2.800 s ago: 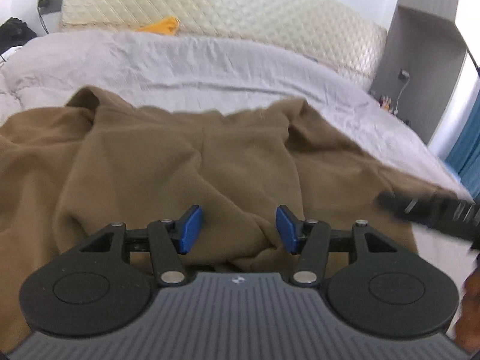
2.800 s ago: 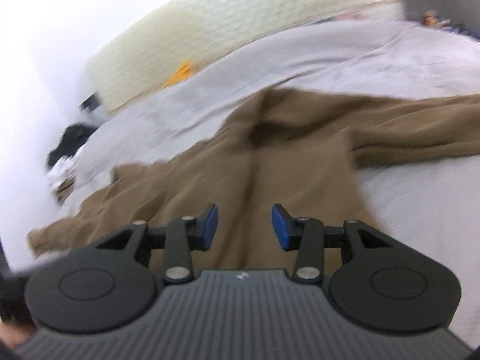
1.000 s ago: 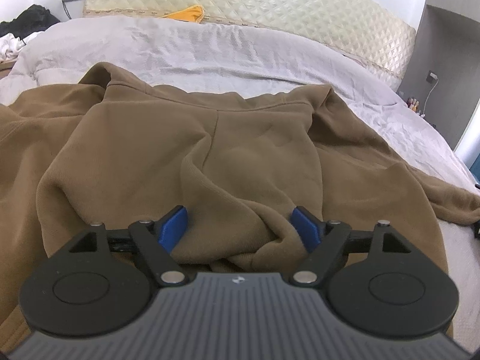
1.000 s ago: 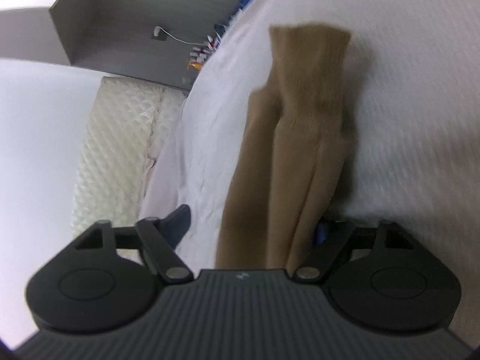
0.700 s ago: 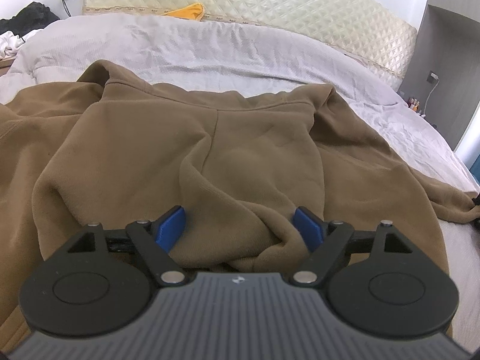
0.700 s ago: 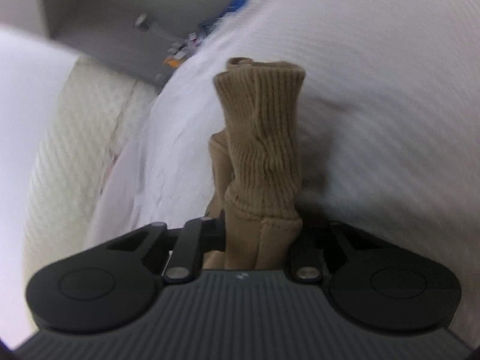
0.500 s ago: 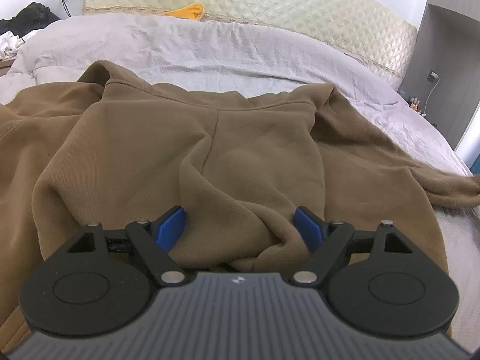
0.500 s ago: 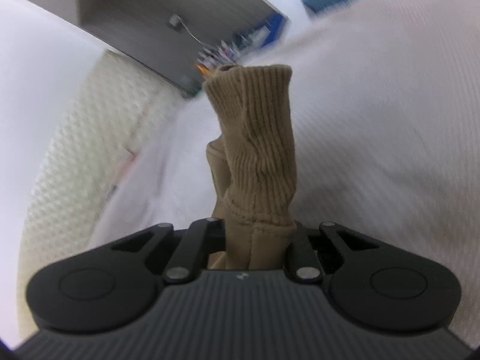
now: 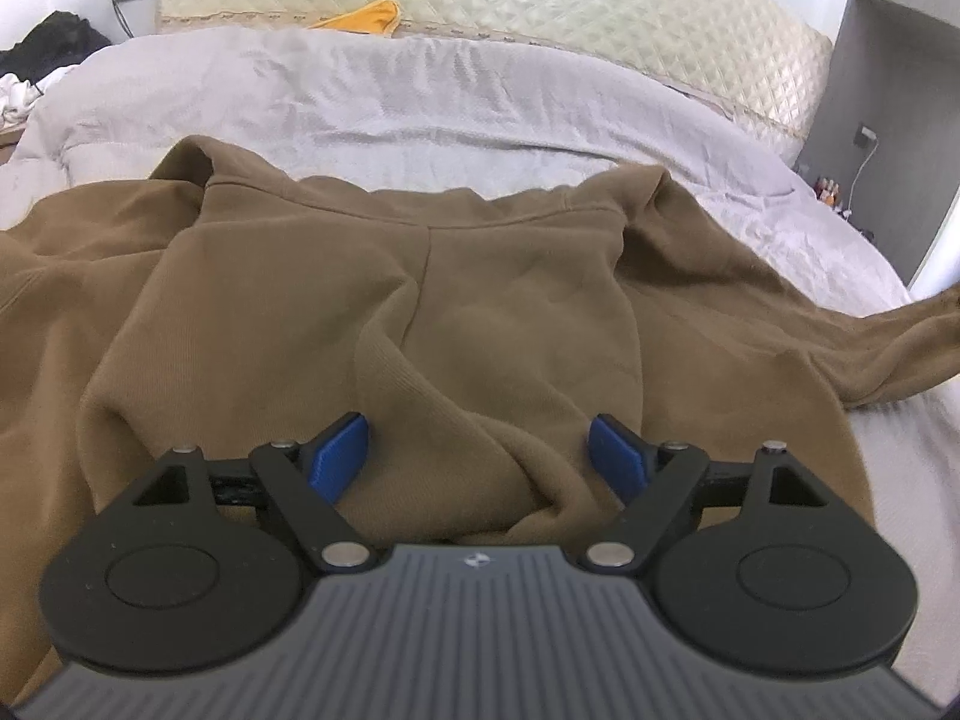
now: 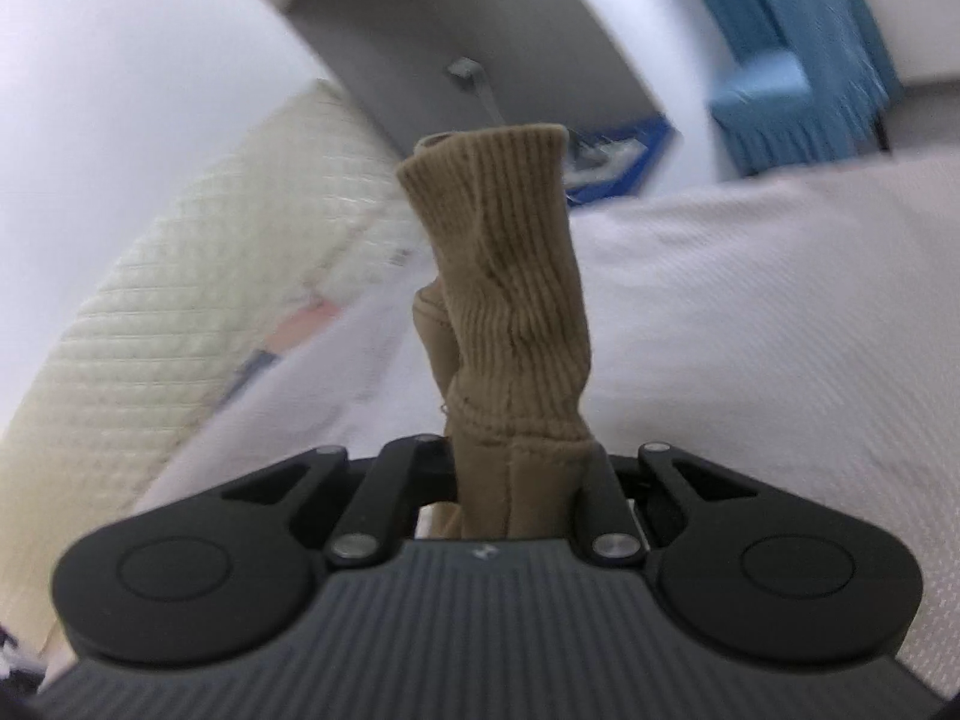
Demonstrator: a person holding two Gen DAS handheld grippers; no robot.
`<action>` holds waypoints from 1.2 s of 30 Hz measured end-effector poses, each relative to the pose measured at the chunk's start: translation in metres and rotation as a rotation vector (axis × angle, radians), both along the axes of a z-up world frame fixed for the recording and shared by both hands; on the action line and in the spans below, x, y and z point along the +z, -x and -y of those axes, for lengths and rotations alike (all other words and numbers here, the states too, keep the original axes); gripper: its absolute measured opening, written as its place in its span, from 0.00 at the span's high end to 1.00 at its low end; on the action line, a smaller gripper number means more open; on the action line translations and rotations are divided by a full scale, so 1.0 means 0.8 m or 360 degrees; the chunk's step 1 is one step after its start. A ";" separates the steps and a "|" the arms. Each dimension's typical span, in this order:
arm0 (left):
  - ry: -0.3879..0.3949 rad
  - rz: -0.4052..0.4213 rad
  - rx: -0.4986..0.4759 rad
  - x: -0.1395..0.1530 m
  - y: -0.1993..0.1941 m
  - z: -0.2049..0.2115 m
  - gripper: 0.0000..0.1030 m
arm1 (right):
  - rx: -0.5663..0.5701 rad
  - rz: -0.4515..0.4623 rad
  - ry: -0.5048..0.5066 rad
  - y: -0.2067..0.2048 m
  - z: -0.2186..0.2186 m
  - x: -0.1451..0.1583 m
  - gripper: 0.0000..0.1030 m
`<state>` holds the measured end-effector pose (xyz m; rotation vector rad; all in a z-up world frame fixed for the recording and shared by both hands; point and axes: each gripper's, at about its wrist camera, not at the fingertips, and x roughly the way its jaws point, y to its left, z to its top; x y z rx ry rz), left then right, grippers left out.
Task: Fold large clothes
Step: 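Lift the sleeve with the right tool, lay it across the hoodie, release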
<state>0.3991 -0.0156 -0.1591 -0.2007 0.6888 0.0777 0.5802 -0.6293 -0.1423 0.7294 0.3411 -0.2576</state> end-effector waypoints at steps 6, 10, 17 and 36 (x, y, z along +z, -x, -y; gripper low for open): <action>0.0078 0.0064 0.0057 0.032 0.042 -0.033 0.18 | 0.0205 0.0225 0.0226 0.022 -0.081 0.120 0.85; 0.0072 0.0111 0.0098 0.059 0.083 -0.058 0.18 | 0.0353 0.0383 0.0304 0.053 -0.152 0.183 0.85; 0.0162 0.0268 0.0202 0.105 0.158 -0.120 0.18 | 0.0634 0.0505 0.0503 0.112 -0.316 0.238 0.85; 0.0405 0.0536 0.0613 0.129 0.274 -0.288 0.18 | 0.1715 0.0600 0.0950 0.320 -0.684 0.104 0.85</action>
